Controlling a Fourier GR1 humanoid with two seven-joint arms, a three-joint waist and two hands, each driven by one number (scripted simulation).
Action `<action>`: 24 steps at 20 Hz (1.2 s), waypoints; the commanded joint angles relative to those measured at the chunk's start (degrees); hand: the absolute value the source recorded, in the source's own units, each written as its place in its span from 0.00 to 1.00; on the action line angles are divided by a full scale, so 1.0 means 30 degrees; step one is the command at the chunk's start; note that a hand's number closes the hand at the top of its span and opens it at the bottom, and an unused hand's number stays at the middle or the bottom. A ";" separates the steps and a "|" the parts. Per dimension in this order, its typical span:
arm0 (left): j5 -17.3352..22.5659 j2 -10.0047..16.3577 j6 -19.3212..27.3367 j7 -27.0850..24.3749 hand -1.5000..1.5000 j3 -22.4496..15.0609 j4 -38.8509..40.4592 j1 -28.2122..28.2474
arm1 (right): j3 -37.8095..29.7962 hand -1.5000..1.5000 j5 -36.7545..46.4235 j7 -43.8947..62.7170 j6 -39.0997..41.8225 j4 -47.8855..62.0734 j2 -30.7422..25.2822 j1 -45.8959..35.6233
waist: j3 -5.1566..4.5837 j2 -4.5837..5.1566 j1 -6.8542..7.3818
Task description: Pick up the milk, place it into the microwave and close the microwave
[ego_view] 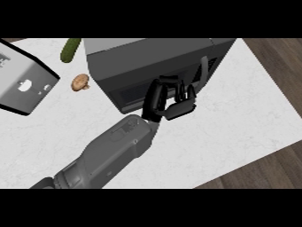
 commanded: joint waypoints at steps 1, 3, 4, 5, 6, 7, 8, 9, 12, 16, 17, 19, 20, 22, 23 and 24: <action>0.0484 0.0006 -0.0322 0.0365 1.00 0.0600 0.1331 -0.1667 | -0.0187 0.00 -0.0293 0.0149 0.0177 0.0418 -0.0503 -0.0522 | -0.0020 0.0260 -0.0066; 0.0551 0.0006 -0.0487 0.0079 1.00 0.0422 0.1450 -0.1593 | -0.0432 0.00 0.0200 0.0119 0.0203 0.0519 -0.1036 -0.0638 | -0.0024 0.0267 0.0057; 0.0640 0.0006 -0.0228 0.0026 1.00 0.0414 0.1449 -0.1642 | -0.0508 0.00 0.0426 0.0243 0.0198 0.0421 -0.1347 -0.0679 | -0.0048 0.0293 -0.0159; 0.0798 0.0006 -0.0400 -0.0061 1.00 0.0404 0.1485 -0.1566 | -0.0746 0.00 0.0338 0.0122 0.0195 0.0480 -0.1448 -0.0737 | -0.0039 0.0194 -0.0180; 0.0789 0.0006 -0.0323 -0.0182 1.00 0.0394 0.1599 -0.1592 | -0.0892 0.00 0.0353 0.0152 0.0220 0.0786 -0.1612 -0.0768 | -0.0012 0.0269 -0.0135; 0.1021 0.0006 -0.0407 -0.0231 1.00 0.0352 0.1461 -0.1514 | -0.1109 0.00 0.0415 0.0109 0.0210 0.0842 -0.1926 -0.0997 | -0.0030 0.0245 -0.0126; 0.0952 0.0006 -0.0319 -0.0233 1.00 0.0326 0.1591 -0.1751 | -0.0966 0.00 0.0331 0.0154 0.0242 0.1014 -0.1767 -0.0944 | 0.0006 0.0335 -0.0195; 0.1000 0.0006 -0.0318 -0.0415 1.00 0.0208 0.1519 -0.1734 | -0.1002 0.00 0.0328 0.0088 0.0321 0.1105 -0.1913 -0.1097 | 0.0008 0.0317 -0.0157; 0.1211 0.0006 -0.0204 -0.0418 1.00 0.0093 0.1642 -0.1886 | -0.1235 0.00 0.0049 0.0084 0.0438 0.1526 -0.2183 -0.1366 | 0.0029 0.0306 -0.0227; 0.1569 0.0006 -0.0334 -0.0770 1.00 -0.0075 0.1444 -0.1928 | -0.1028 0.00 -0.0353 0.0142 0.0780 0.2284 -0.2209 -0.1650 | 0.0034 0.0452 -0.0096; 0.1621 0.0006 -0.0359 -0.0621 1.00 -0.0040 0.1695 -0.2013 | -0.1147 0.00 -0.0543 0.0028 0.1047 0.2518 -0.2271 -0.1505 | 0.0077 0.0366 -0.0172; 0.1804 0.0007 -0.0325 -0.0811 1.00 -0.0070 0.1692 -0.1912 | -0.1304 0.00 -0.0991 0.0055 0.1180 0.3069 -0.2328 -0.1687 | 0.0073 0.0355 -0.0071; 0.1837 0.0006 -0.0328 -0.0815 1.00 -0.0191 0.1747 -0.1914 | -0.1271 0.00 -0.1104 0.0120 0.1040 0.3052 -0.2248 -0.1876 | 0.0050 0.0406 -0.0135; 0.1976 0.0006 -0.0214 -0.0823 1.00 -0.0296 0.1682 -0.2136 | -0.1233 0.00 -0.1312 0.0077 0.1418 0.3431 -0.2434 -0.1979 | 0.0073 0.0345 -0.0134; 0.2037 0.0006 -0.0374 -0.0999 1.00 -0.0228 0.1775 -0.2010 | -0.1401 0.00 -0.1453 0.0011 0.1471 0.3585 -0.2567 -0.2107 | 0.0061 0.0415 -0.0091; 0.2149 0.0006 -0.0375 -0.0948 1.00 -0.0164 0.1838 -0.2132 | -0.1412 0.00 -0.1569 0.0022 0.1555 0.3802 -0.2506 -0.2012 | 0.0075 0.0371 -0.0122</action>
